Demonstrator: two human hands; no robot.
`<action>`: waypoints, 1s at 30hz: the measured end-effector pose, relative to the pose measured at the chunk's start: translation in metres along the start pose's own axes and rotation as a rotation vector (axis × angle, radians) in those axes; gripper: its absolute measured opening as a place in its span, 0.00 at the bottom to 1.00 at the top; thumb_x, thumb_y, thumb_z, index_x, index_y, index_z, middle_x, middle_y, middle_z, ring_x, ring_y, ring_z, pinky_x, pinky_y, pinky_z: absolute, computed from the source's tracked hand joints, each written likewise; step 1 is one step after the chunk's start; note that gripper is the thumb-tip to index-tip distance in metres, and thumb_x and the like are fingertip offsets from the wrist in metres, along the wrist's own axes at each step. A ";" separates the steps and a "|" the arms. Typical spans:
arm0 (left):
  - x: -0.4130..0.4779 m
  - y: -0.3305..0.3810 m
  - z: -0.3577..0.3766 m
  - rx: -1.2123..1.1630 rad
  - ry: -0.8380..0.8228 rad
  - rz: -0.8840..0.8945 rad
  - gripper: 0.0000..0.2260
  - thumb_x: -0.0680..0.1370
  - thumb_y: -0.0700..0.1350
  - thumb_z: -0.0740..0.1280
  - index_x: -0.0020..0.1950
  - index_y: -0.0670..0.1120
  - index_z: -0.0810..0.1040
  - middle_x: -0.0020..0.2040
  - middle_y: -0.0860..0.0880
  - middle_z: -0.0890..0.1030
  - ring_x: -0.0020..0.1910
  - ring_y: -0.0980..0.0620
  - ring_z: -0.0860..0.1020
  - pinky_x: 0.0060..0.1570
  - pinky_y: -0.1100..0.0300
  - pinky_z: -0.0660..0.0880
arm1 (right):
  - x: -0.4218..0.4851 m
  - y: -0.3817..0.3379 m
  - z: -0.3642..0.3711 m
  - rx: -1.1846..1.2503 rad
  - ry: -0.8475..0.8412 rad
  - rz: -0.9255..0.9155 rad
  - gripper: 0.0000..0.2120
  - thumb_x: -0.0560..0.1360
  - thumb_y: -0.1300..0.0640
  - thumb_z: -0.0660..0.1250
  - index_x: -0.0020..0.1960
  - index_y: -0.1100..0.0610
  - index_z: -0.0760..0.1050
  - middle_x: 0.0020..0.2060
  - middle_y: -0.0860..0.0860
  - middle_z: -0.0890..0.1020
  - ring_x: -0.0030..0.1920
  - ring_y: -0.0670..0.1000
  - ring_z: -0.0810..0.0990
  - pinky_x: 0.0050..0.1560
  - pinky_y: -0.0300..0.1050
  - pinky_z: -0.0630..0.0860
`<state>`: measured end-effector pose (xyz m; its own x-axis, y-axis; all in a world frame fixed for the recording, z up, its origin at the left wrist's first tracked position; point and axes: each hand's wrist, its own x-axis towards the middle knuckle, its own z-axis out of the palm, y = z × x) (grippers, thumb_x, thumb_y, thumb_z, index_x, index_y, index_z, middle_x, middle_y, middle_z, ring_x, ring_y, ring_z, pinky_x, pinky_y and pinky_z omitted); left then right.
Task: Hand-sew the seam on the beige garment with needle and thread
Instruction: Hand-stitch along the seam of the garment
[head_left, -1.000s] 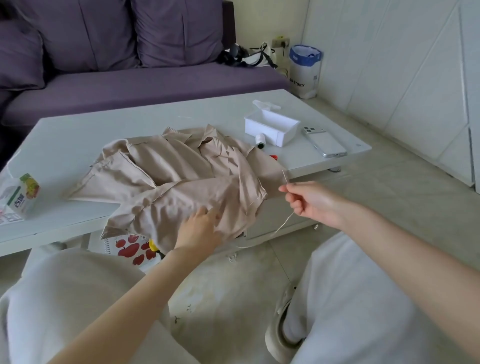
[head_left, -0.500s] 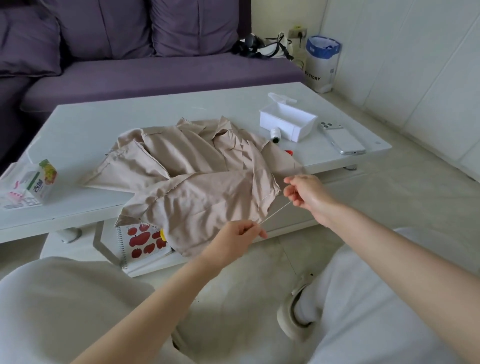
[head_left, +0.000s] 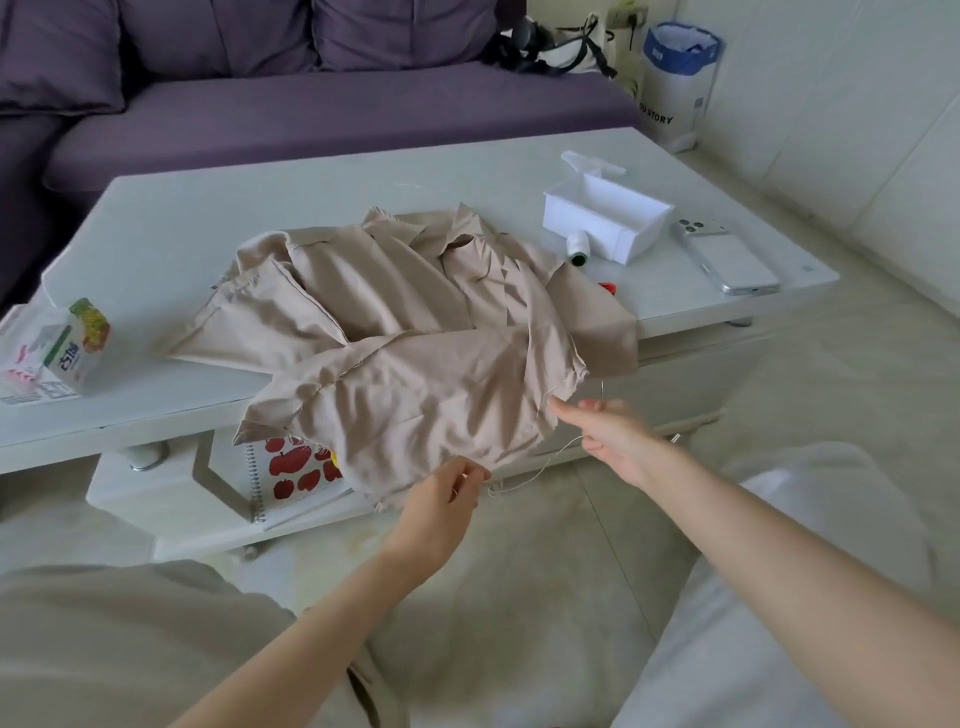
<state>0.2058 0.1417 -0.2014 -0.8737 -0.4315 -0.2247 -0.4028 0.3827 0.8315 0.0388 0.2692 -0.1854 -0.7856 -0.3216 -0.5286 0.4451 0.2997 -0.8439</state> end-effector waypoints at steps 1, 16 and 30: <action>0.000 -0.003 0.000 -0.010 0.007 -0.009 0.09 0.83 0.45 0.56 0.51 0.50 0.75 0.39 0.49 0.75 0.40 0.50 0.73 0.33 0.67 0.66 | 0.003 0.003 0.005 0.053 -0.005 -0.011 0.15 0.71 0.56 0.74 0.49 0.59 0.70 0.38 0.47 0.70 0.26 0.42 0.61 0.20 0.32 0.61; 0.033 0.018 0.038 0.440 0.284 0.259 0.32 0.65 0.57 0.71 0.64 0.43 0.70 0.53 0.45 0.71 0.53 0.43 0.71 0.56 0.52 0.69 | -0.030 -0.010 0.023 0.414 -0.069 0.062 0.15 0.79 0.60 0.63 0.35 0.53 0.65 0.19 0.43 0.59 0.18 0.42 0.56 0.18 0.33 0.53; 0.037 0.032 -0.027 0.479 0.337 0.228 0.04 0.74 0.39 0.60 0.42 0.43 0.73 0.34 0.49 0.74 0.38 0.48 0.68 0.44 0.58 0.56 | -0.040 -0.039 0.016 0.530 0.044 0.087 0.12 0.83 0.55 0.55 0.42 0.56 0.70 0.27 0.47 0.56 0.22 0.44 0.54 0.22 0.35 0.54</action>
<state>0.1683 0.1157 -0.1690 -0.8495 -0.4999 0.1686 -0.3623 0.7852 0.5022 0.0600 0.2558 -0.1329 -0.7481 -0.2746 -0.6041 0.6566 -0.1743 -0.7338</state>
